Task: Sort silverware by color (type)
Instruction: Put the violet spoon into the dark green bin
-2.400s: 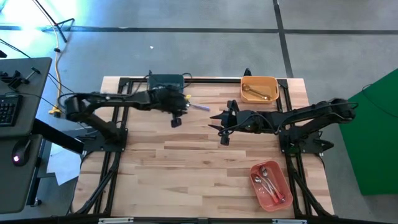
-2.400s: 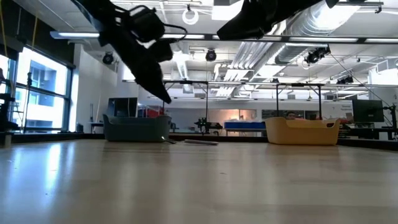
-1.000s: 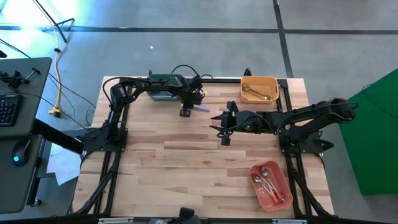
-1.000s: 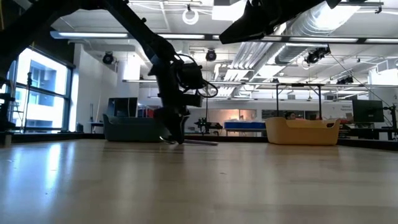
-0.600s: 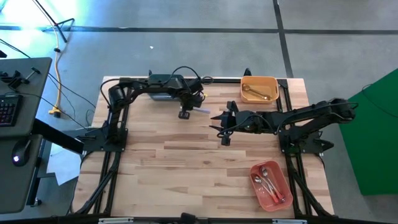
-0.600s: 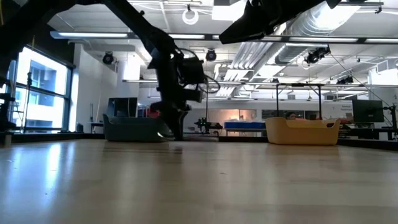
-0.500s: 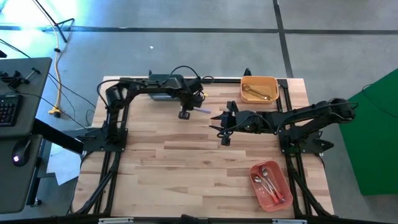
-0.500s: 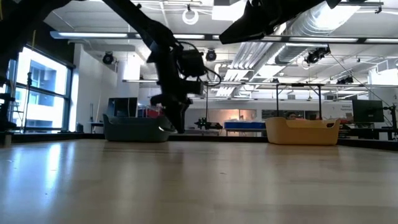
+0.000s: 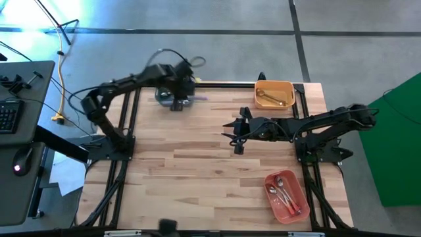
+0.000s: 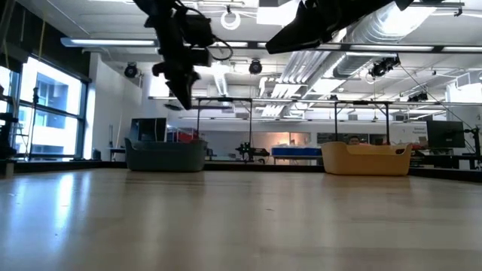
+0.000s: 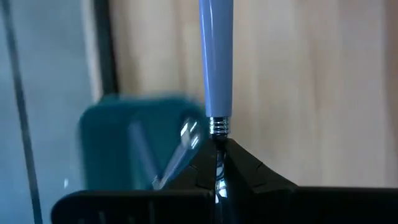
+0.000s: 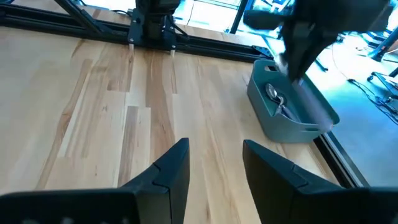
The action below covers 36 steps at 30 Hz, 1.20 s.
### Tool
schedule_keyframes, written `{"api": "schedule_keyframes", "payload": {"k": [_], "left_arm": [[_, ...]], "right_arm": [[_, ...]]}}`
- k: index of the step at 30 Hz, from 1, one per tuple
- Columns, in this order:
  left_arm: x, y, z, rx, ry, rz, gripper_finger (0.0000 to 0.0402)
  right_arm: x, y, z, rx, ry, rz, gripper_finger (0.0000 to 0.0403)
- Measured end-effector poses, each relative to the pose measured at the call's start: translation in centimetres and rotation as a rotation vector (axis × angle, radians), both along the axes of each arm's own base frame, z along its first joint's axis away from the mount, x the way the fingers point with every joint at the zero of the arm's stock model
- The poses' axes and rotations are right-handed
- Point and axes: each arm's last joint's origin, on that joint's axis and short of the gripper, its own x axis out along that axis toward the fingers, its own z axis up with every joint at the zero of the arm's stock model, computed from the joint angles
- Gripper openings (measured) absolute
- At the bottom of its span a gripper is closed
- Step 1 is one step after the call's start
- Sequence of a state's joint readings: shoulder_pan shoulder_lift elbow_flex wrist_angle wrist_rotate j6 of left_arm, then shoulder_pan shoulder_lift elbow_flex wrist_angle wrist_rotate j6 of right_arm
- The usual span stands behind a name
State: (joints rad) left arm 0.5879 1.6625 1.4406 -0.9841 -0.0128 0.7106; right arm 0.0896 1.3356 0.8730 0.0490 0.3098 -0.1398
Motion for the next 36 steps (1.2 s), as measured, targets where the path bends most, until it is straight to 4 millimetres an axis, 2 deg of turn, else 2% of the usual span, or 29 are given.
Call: {"api": "schedule_keyframes", "payload": {"k": [3,7,10,14,19,24,36], "left_arm": [[-2.4,2.0,0.8,0.011,-0.001,0.089,0.0001],[-4.9,4.8,0.5,0.0,0.003,0.201,0.0001],[-5.9,6.4,-0.9,-0.017,-0.015,0.247,0.0001],[-7.1,7.4,-3.5,-0.054,-0.018,0.283,0.0001],[-7.5,7.6,-6.1,-0.043,-0.039,0.301,0.0001],[-7.2,7.8,-7.0,-0.046,-0.134,0.322,0.0001],[-6.3,8.9,-10.4,-0.097,-0.098,0.386,0.0001]], "right_arm": [[0.0,0.0,0.0,0.001,0.0,0.0,0.0133],[0.0,0.0,0.0,0.002,0.0,0.003,0.0133],[0.0,0.0,0.0,0.002,0.0,0.002,0.0133],[0.0,0.0,0.0,0.001,0.001,0.003,0.0133],[0.0,0.0,0.0,-0.009,0.003,0.007,0.0133],[0.0,0.0,0.0,-0.007,0.001,0.007,0.0133],[0.1,0.1,0.2,0.009,-0.02,0.034,0.0133]]}}
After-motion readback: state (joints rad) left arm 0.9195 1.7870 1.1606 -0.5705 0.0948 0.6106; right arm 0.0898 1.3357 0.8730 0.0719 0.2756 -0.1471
